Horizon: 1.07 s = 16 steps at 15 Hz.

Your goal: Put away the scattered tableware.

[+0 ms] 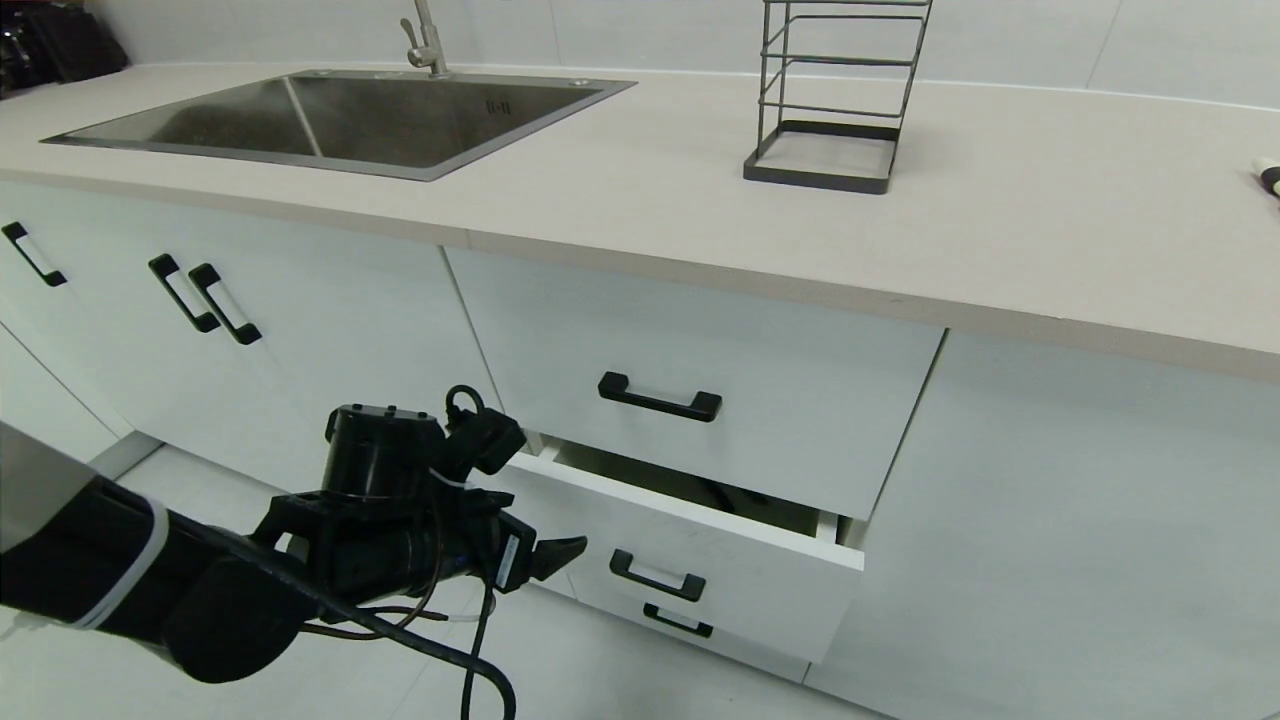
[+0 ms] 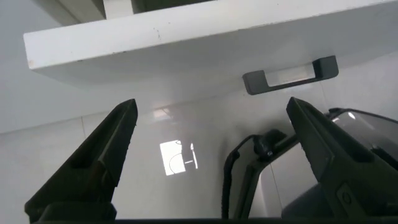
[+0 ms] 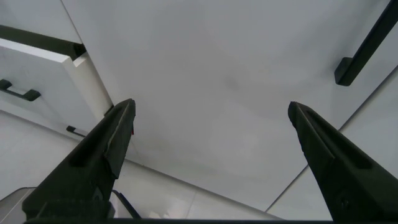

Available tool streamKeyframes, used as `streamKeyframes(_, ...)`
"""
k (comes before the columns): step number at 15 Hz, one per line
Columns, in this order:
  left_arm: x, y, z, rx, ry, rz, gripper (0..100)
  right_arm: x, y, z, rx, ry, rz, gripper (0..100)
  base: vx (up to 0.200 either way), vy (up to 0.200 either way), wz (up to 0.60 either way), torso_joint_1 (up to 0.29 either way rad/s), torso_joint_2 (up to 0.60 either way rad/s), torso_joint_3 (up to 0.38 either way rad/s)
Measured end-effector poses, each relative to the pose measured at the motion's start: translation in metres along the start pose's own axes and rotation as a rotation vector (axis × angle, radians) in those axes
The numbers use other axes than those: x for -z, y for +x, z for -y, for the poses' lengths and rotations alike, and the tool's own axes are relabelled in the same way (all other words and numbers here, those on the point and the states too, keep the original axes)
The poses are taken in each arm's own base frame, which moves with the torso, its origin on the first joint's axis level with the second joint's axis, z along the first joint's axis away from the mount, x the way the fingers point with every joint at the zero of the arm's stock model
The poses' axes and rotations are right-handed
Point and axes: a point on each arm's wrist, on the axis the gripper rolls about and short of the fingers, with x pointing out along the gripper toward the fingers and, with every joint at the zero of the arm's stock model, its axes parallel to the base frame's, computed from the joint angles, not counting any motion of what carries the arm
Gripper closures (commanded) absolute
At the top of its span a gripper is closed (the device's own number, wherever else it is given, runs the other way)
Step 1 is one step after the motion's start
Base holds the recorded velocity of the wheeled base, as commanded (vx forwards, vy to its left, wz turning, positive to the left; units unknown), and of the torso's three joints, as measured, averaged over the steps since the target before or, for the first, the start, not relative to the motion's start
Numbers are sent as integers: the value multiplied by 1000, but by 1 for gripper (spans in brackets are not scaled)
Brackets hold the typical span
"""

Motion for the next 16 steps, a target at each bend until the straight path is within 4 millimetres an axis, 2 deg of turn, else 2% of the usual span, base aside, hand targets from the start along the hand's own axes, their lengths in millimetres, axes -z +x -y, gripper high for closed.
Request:
streamKeyframes(10,-9,20,-6,-8,4,40,0,0,0,0,1,0,0,0,0,0,0,0,0,0)
streamKeyframes(16,-22,29,-9,-14,11,78,0,0,0,0,0,0,0,0,0,0,0,0,0,0)
